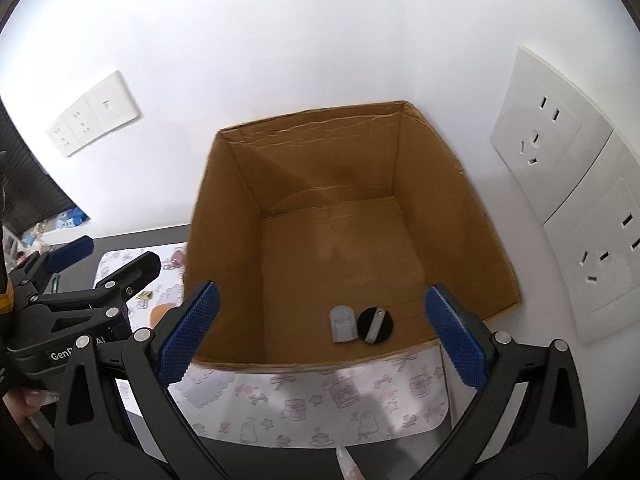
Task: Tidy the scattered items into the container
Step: 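Move both tools back over the mat toward the remaining items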
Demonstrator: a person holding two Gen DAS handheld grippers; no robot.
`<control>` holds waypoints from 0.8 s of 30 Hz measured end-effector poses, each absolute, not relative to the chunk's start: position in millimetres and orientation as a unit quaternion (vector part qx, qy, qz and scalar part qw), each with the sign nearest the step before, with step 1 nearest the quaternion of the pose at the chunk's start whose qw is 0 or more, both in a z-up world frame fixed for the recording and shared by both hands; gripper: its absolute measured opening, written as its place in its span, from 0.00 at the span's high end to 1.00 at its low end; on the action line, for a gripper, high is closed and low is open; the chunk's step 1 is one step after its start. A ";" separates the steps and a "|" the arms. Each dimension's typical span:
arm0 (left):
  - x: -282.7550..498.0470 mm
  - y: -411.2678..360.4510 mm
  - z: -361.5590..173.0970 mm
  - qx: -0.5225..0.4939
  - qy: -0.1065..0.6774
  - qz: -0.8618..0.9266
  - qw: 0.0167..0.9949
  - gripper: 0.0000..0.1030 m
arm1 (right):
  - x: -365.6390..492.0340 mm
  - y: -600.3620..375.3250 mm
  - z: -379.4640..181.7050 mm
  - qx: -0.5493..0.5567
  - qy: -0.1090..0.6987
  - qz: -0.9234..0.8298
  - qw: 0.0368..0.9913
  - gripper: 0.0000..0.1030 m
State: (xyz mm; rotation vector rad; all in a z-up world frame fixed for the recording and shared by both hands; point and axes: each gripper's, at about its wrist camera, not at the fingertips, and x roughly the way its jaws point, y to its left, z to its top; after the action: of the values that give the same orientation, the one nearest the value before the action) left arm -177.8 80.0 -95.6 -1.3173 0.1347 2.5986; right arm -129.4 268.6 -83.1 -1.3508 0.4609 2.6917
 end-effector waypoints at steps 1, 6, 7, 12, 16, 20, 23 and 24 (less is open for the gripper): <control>-174.2 75.0 -93.8 -0.448 0.046 0.887 0.107 0.00 | -128.0 265.2 -81.3 -0.442 0.151 0.883 0.044 0.00; -160.6 47.5 -88.1 -0.445 0.037 0.891 0.082 0.00 | -120.9 248.0 -73.5 -0.438 0.144 0.887 0.034 0.00; -158.0 40.9 -87.3 -0.445 0.034 0.892 0.076 0.00 | -119.6 243.5 -71.4 -0.437 0.142 0.888 0.032 0.00; -143.6 -2.3 -84.3 -0.443 0.021 0.895 0.040 0.00 | -115.0 216.8 -58.5 -0.426 0.129 0.896 0.016 0.00; -130.2 -40.7 -87.0 -0.444 0.019 0.896 0.013 0.00 | -112.6 187.5 -48.9 -0.418 0.113 0.901 -0.001 0.00; -118.1 -79.6 -94.3 -0.451 0.016 0.892 -0.009 0.00 | -111.9 154.3 -41.7 -0.414 0.095 0.905 -0.015 0.00; -109.7 -106.2 -98.7 -0.452 0.015 0.892 -0.019 0.00 | -111.6 127.1 -38.5 -0.414 0.086 0.906 -0.028 0.00; -106.6 -116.6 -100.3 -0.451 0.016 0.892 -0.021 0.00 | -111.7 118.3 -37.9 -0.414 0.083 0.906 -0.031 0.00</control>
State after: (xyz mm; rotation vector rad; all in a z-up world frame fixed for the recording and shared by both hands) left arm -106.6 -116.6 -100.3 -1.4372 0.0499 2.8412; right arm -111.7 118.3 -37.9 -1.3283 0.2651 2.9040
